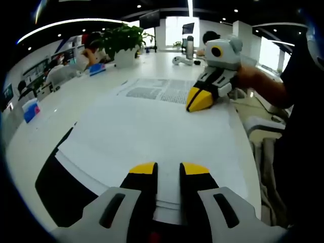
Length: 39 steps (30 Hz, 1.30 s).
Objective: Flip through the bound document one page at a time
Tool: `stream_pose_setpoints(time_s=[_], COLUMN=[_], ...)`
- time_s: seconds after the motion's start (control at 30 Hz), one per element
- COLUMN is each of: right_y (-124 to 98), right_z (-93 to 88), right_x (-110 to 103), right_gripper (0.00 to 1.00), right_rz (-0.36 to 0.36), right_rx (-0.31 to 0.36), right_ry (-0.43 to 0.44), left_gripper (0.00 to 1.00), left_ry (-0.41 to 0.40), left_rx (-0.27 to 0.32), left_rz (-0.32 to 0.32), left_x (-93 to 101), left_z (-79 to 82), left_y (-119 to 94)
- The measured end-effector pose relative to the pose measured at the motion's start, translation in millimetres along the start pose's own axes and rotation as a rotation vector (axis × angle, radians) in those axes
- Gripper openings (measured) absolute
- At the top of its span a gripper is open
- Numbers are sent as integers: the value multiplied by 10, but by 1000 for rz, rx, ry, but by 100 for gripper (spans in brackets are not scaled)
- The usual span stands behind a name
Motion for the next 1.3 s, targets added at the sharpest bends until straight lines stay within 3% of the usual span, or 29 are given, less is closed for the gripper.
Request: stream_pose_setpoints(time_s=[0.27, 0.37, 0.57, 0.87, 1.3], right_y=[204, 271, 428, 667, 994], right_z=[210, 272, 399, 580, 747], right_x=[199, 272, 424, 663, 1031], right_gripper=[2, 2, 2, 2, 2], right_rz=[-38, -46, -75, -106, -123], right_rx=[-22, -23, -28, -60, -86], right_ry=[-18, 32, -6, 10, 3], left_gripper=[20, 20, 20, 20, 20], left_ry=[-2, 4, 12, 10, -2], left_rx=[7, 3, 5, 13, 43], left_rz=[-11, -17, -17, -18, -21], left_x=[-8, -13, -9, -6, -19], left_z=[-6, -1, -1, 0, -23], left_y=[-2, 1, 2, -2, -5])
Point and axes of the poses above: the point that each gripper's makers call its tool centre point, and the gripper's own axes: y roughly forward along the fingers, x roughly to its right, z roughly out of its top, the point moved 8 cm from there along -y, roughly backward along the fingers, and after that the axes turned 5 degrees about y, right-handed, at the moved point
